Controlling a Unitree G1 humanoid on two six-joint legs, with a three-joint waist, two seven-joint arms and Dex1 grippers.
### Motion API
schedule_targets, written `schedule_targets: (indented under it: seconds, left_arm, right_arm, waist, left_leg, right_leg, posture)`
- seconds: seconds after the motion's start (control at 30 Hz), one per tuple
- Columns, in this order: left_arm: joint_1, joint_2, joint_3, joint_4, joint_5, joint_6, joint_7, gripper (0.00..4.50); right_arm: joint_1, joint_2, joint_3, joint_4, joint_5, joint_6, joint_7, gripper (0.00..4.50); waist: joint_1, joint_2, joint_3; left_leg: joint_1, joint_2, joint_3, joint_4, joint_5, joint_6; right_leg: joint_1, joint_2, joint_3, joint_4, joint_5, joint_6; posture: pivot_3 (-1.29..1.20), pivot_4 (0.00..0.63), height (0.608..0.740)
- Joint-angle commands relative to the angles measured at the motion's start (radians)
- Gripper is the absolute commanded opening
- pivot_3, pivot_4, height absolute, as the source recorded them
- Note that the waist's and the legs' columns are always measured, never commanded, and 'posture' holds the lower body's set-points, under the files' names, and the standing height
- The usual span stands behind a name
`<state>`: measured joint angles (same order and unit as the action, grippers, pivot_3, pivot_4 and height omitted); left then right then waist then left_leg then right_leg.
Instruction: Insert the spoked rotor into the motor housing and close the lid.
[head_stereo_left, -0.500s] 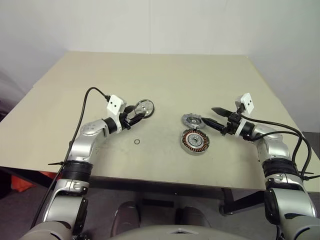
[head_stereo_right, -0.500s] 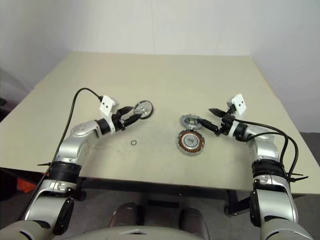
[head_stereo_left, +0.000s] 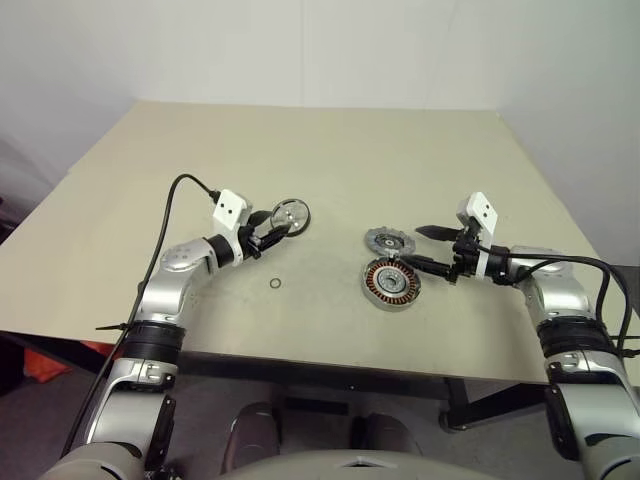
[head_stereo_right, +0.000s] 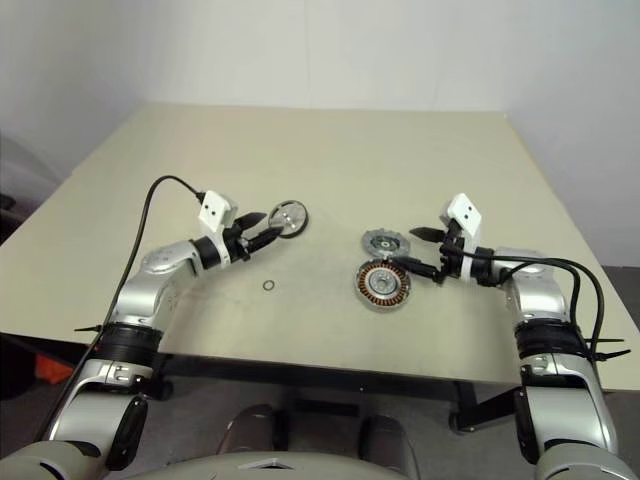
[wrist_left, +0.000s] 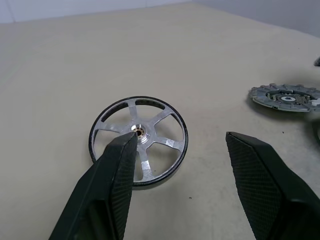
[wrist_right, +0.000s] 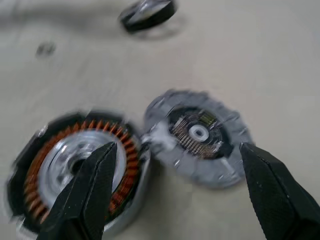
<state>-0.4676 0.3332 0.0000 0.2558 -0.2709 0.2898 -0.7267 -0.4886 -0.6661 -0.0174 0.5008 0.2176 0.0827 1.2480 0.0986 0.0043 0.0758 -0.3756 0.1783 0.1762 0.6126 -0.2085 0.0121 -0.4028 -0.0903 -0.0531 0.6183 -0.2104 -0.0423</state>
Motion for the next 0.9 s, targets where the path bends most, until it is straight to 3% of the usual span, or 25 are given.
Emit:
schedule_targets:
  seconds: [0.03,0.23,0.4,0.9]
  left_arm:
    - [-0.007,0.003,0.010,-0.048,-0.011,-0.006,0.000,3.02]
    - [0.010,0.007,0.010,-0.068,-0.012,0.004,0.000,3.02]
    - [0.021,0.012,0.014,-0.080,-0.013,0.013,0.003,3.02]
    - [0.020,0.008,0.018,-0.079,-0.011,0.007,0.018,3.02]
  right_arm:
    - [-0.025,-0.025,0.004,-0.077,-0.008,-0.030,0.003,4.41]
    - [-0.026,-0.058,0.029,-0.169,-0.038,-0.057,0.021,4.41]
    - [0.028,-0.155,0.120,-0.313,-0.090,-0.074,0.125,4.41]
    - [0.029,-0.210,0.233,-0.354,-0.160,-0.176,0.201,4.41]
  waist:
    - [-0.001,0.000,0.000]
    - [-0.002,0.000,0.000]
    - [0.001,0.000,0.000]
    - [-0.002,0.000,0.000]
  left_leg:
    - [0.000,0.000,0.000,0.000,0.000,0.000]
    - [0.000,0.000,0.000,0.000,0.000,0.000]
    - [-0.001,0.000,0.000,-0.001,0.000,0.001]
    - [0.000,0.000,0.000,-0.001,0.000,0.001]
  right_leg:
    - [0.000,0.000,0.000,0.000,0.000,0.000]
    - [0.000,0.000,0.000,0.000,0.000,0.000]
    - [0.000,0.000,0.000,-0.001,0.000,0.000]
    - [0.000,0.000,0.000,-0.001,0.000,0.000]
  posture:
    - [0.00,0.000,0.740]
    - [0.00,0.000,0.740]
    - [0.00,0.000,0.740]
    - [0.00,0.000,0.740]
